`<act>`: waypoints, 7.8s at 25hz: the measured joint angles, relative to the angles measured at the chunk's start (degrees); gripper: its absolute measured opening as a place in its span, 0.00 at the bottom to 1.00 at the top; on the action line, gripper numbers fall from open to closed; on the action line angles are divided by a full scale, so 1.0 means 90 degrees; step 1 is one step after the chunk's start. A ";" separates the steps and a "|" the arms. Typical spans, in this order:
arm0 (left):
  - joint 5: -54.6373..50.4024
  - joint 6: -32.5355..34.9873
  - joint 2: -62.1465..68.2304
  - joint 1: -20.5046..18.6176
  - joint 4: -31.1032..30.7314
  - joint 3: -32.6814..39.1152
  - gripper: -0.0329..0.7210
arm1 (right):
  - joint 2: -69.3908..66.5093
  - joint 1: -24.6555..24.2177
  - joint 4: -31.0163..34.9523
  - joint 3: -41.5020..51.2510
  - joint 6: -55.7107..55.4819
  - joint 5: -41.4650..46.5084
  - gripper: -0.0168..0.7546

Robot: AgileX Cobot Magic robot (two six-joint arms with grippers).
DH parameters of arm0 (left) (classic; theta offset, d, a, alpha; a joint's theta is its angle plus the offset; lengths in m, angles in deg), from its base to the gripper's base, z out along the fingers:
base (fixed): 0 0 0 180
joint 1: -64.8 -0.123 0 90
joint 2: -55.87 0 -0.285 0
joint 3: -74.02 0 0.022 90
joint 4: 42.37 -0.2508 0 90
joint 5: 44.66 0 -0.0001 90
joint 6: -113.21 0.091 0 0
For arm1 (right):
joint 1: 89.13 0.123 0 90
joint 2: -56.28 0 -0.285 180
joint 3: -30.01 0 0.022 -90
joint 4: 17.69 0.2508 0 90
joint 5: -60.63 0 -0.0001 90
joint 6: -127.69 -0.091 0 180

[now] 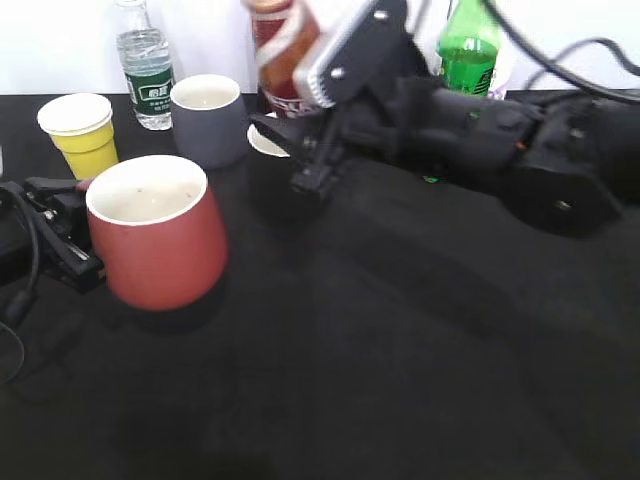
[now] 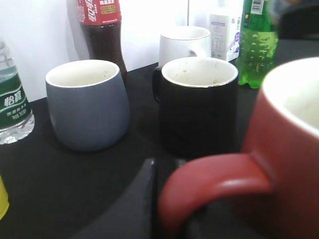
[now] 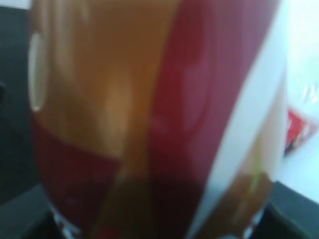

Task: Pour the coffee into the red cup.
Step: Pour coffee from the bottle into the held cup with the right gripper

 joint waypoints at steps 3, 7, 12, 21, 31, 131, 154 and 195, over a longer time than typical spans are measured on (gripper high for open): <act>0.0100 0.0000 0.0000 0.0064 -0.0229 0.0000 0.13 | -0.0157 0.0000 -0.0037 -0.0233 0.0516 0.0034 0.72; 0.0132 0.0045 0.0000 0.0375 -0.0218 0.0000 0.13 | -0.0164 0.0000 -0.0097 -0.0254 0.1692 0.0155 0.72; 0.0137 0.0091 0.0000 0.0456 -0.0218 0.0000 0.13 | -0.0164 0.0000 -0.0105 -0.0254 0.2864 0.0207 0.72; 0.0228 0.0092 0.0000 0.0509 -0.0352 0.0000 0.13 | -0.0164 0.0000 -0.0117 -0.0260 0.4956 -0.0176 0.72; 0.0269 0.0092 0.0000 0.0514 -0.0597 0.0000 0.13 | -0.0164 0.0000 -0.0137 -0.0260 0.6033 -0.0176 0.72; 0.0247 0.0117 0.0000 0.0514 -0.0603 0.0000 0.14 | -0.0164 0.0000 0.0277 -0.0260 0.7331 -0.0076 0.72; 0.0229 0.0117 0.0000 0.0514 -0.0609 0.0000 0.14 | -0.0164 0.0000 0.0247 -0.0260 0.7481 -0.0082 0.72; 0.0222 0.0122 0.0000 0.0514 -0.0609 0.0000 0.14 | -0.0164 0.0000 0.0204 -0.0265 0.7811 -0.0231 0.72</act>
